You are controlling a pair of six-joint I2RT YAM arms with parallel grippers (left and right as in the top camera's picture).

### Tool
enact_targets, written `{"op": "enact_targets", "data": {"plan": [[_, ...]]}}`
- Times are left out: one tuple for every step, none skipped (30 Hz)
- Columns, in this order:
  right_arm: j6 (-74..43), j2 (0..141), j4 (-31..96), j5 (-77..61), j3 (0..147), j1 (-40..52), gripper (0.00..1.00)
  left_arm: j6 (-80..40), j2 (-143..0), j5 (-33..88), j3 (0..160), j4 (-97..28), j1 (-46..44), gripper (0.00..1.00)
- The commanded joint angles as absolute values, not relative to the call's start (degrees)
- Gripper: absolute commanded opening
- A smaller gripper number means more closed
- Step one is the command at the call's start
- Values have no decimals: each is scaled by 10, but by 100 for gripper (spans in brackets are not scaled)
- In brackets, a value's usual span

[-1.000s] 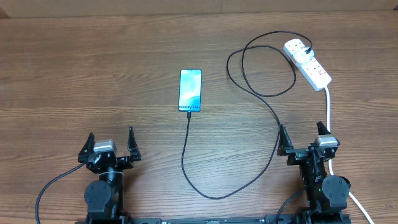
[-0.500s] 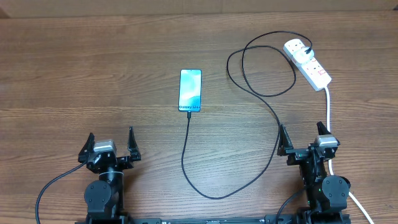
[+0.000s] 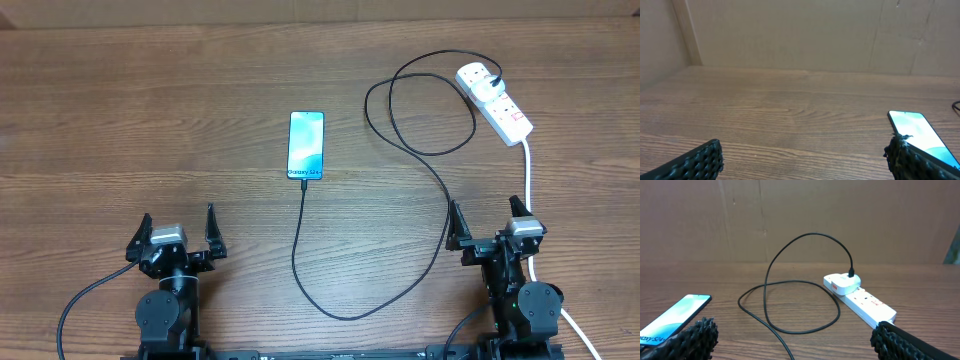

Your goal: Plug charger to phone and switch on socket

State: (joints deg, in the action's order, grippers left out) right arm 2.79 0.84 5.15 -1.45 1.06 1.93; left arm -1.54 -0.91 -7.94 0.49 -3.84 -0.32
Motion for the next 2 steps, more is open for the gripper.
{"op": "enact_targets", "data": {"plan": [[29,2,48,-12,5,23,100,-26,-3,-79,3,-38,0,100],[29,2,48,-12,5,23,100,-26,-3,-79,3,-38,0,100]]}}
